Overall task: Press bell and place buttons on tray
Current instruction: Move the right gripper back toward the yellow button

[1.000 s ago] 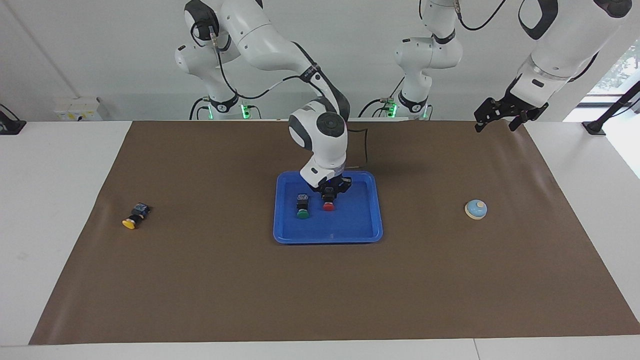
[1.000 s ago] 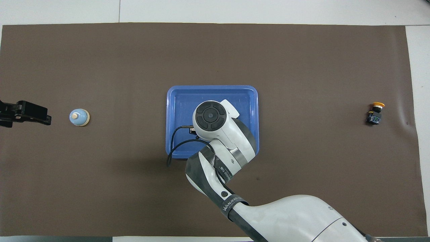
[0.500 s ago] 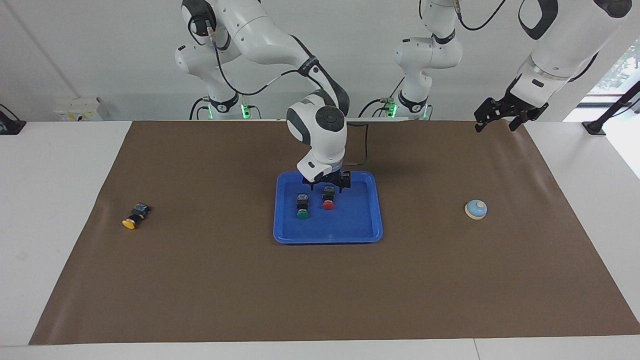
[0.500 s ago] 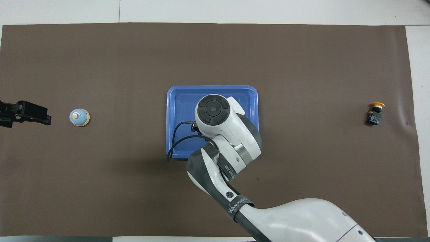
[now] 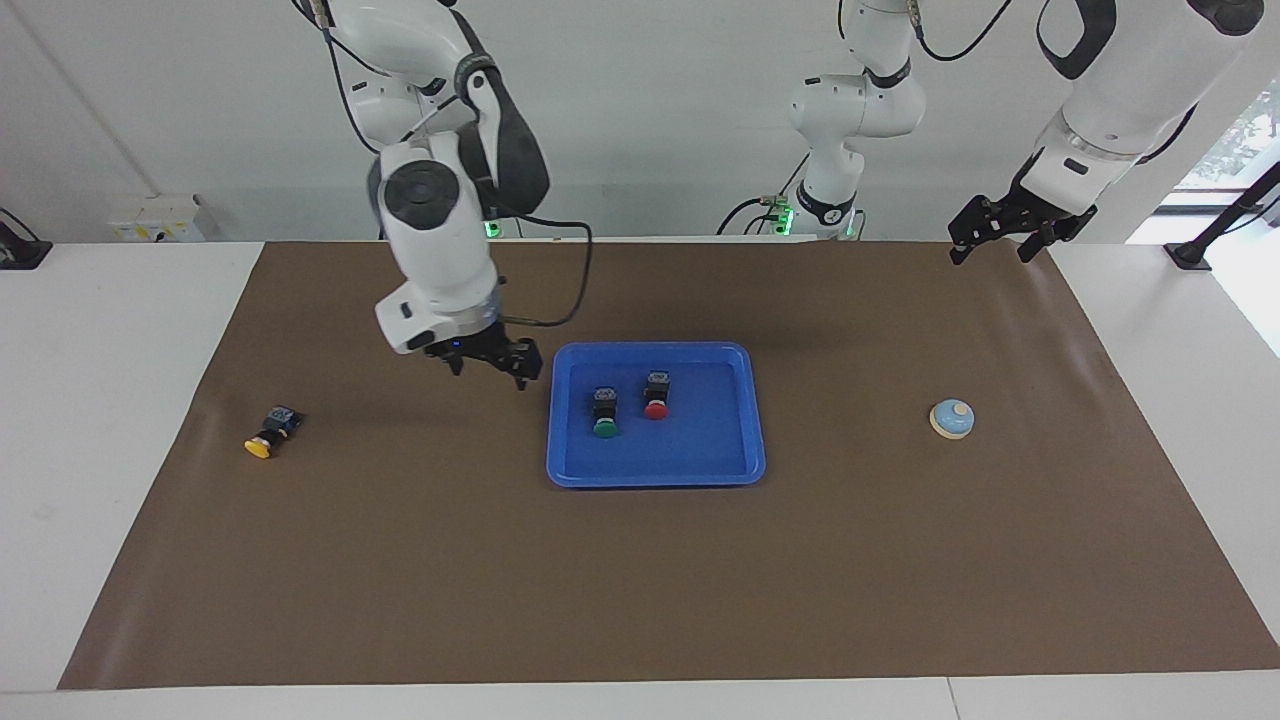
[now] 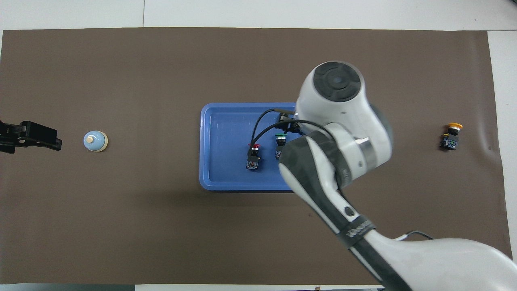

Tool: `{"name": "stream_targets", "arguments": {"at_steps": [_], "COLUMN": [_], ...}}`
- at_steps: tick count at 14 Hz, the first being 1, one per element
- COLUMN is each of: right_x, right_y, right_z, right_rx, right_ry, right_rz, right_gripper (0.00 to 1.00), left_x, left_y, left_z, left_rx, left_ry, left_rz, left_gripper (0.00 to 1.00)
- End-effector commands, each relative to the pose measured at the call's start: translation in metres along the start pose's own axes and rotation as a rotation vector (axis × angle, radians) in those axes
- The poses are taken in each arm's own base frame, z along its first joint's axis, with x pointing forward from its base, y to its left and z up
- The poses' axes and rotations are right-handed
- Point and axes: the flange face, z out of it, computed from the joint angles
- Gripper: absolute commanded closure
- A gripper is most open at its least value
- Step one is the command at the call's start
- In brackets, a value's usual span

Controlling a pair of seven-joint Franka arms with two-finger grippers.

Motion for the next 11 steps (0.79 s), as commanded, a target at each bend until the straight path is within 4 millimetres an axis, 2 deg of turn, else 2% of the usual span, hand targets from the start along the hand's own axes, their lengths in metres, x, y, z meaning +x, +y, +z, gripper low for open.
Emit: {"name": "stream_targets", "arguments": {"at_steps": [1, 3, 5, 6, 8, 11], "right_x": [0.020, 0.038, 0.042, 0.039, 0.029, 0.021], "right_y": [0.066, 0.132, 0.193, 0.213, 0.249, 0.260], "right_z": [0.011, 0.022, 0.041, 0.054, 0.083, 0.115], "right_rx": [-0.043, -0.036, -0.030, -0.024, -0.016, -0.008], "right_ry": [-0.021, -0.036, -0.013, 0.019, 0.076, 0.128], "right_rz": [-0.030, -0.051, -0.048, -0.065, -0.067, -0.062], "right_gripper": [0.00, 0.00, 0.00, 0.00, 0.00, 0.00], "left_x": [-0.008, -0.008, -0.008, -0.008, -0.008, -0.008], "left_y": [-0.001, -0.001, -0.001, -0.001, -0.001, -0.001], "left_z": [-0.003, -0.003, -0.003, -0.003, -0.003, -0.003], "left_rx": [0.005, 0.005, 0.005, 0.005, 0.005, 0.005], "left_ry": [0.003, 0.003, 0.003, 0.002, 0.003, 0.003], "left_rz": [-0.006, -0.006, -0.006, -0.006, -0.006, -0.006], "left_gripper": [0.00, 0.00, 0.00, 0.00, 0.00, 0.00]}}
